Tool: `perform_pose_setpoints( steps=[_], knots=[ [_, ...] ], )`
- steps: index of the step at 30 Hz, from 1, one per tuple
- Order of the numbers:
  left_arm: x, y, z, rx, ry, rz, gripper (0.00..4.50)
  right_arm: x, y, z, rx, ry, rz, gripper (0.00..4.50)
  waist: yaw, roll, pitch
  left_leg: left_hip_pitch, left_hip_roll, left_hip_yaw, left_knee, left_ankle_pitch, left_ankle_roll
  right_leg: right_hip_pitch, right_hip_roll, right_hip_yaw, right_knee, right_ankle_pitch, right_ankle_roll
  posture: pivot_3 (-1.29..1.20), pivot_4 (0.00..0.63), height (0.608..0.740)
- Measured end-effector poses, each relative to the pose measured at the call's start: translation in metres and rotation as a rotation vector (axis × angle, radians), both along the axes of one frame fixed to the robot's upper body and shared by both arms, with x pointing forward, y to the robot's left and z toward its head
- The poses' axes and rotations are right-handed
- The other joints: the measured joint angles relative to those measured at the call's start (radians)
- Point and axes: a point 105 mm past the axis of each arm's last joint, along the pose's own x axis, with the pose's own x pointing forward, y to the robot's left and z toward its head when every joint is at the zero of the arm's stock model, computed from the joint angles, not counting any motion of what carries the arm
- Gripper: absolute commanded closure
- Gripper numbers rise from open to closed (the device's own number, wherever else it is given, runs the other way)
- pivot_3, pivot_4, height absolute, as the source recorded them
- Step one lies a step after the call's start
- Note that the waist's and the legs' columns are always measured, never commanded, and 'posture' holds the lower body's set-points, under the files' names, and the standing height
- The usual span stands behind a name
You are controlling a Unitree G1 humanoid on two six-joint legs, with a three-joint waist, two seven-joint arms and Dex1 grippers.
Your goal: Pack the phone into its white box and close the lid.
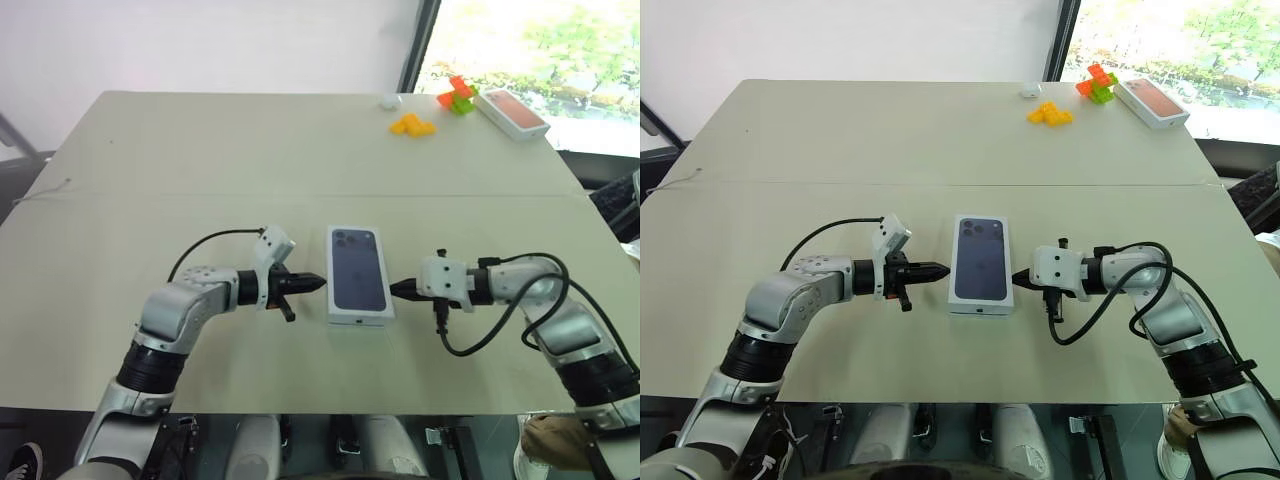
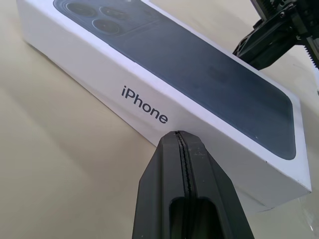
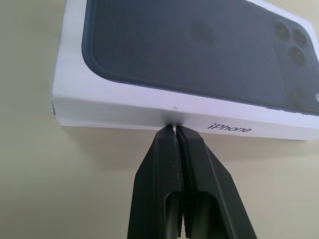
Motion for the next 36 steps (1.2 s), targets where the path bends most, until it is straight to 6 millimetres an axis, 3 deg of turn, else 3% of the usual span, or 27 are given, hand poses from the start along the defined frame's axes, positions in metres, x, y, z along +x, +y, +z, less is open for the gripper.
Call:
perform_pose_setpoints(
  steps=[13,25,31,34,36],
  knots=[
    [-0.013,0.006,-0.012,0.007,0.041,0.016,4.50,-0.007,0.003,-0.003,0.003,0.027,0.006,4.39,0.000,0.000,0.000,0.000,0.000,0.000,0.000,0.000,0.000,0.000,0.000,0.000,0.000,0.000,0.000,0.00,0.150,0.737],
    [-0.009,0.015,-0.014,0.011,0.050,0.031,4.50,-0.004,0.000,-0.002,-0.047,-0.026,0.030,4.39,-0.001,0.000,0.000,0.000,0.000,0.000,0.000,0.000,0.001,0.000,0.000,0.000,0.000,0.000,0.000,0.00,0.150,0.737],
    [-0.010,0.018,0.025,-0.071,0.016,-0.021,4.50,0.005,-0.008,0.028,0.042,0.002,-0.015,4.39,0.001,0.000,0.000,0.000,0.000,0.000,0.001,0.000,0.001,0.001,0.000,0.000,0.000,0.000,0.000,0.00,0.150,0.737],
    [-0.004,-0.001,0.054,-0.177,-0.035,-0.052,4.50,0.009,0.010,0.053,0.203,0.013,-0.018,4.39,0.001,0.000,0.000,0.000,0.000,-0.001,0.002,0.000,0.000,0.001,0.000,0.000,0.000,0.000,0.000,0.00,0.150,0.737],
    [-0.003,-0.014,0.062,-0.205,-0.061,-0.066,4.50,0.005,0.023,0.060,0.246,0.000,0.013,4.39,0.001,0.000,0.000,0.001,0.000,-0.001,0.001,0.000,0.000,0.002,0.000,0.000,0.000,0.001,-0.002,0.00,0.150,0.737]
  ],
)
